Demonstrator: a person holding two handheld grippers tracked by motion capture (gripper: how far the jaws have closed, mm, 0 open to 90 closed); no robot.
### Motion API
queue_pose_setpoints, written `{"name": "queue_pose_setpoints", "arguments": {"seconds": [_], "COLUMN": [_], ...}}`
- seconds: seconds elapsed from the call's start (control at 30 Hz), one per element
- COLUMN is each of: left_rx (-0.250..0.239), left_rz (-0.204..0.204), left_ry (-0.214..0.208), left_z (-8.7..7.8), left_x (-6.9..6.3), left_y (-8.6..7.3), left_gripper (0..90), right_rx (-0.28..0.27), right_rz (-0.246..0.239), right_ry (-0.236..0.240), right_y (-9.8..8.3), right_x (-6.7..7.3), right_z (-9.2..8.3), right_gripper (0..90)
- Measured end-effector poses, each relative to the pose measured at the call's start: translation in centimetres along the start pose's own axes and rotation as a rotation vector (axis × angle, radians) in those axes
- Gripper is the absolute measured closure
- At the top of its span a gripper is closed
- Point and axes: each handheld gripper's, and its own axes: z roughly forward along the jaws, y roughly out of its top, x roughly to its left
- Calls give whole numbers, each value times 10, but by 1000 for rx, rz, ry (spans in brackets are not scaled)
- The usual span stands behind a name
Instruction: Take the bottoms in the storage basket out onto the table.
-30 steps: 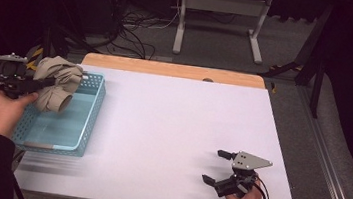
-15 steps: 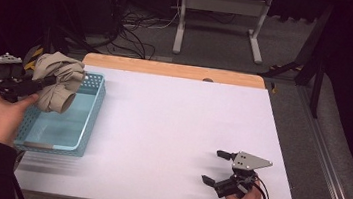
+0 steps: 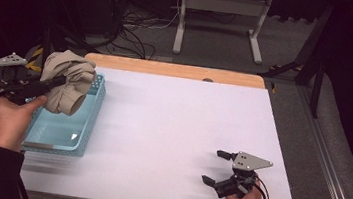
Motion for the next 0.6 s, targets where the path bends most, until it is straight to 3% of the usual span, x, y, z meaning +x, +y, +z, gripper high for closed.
{"name": "queue_pose_setpoints", "arguments": {"seconds": [0.33,0.37,0.6], "left_rx": [-33,-38,-46], "left_rz": [8,10,29], "left_ry": [-85,-108,-163], "left_z": [7,11,20], "left_x": [-24,-33,-53], "left_y": [6,6,7], "left_gripper": [638,637,637], "right_rx": [-4,-4,-4], "right_rz": [-1,-1,-1], "right_ry": [1,2,2], "right_y": [0,0,0], "right_x": [0,0,0], "right_z": [0,0,-1], "right_gripper": [1,1,0]}}
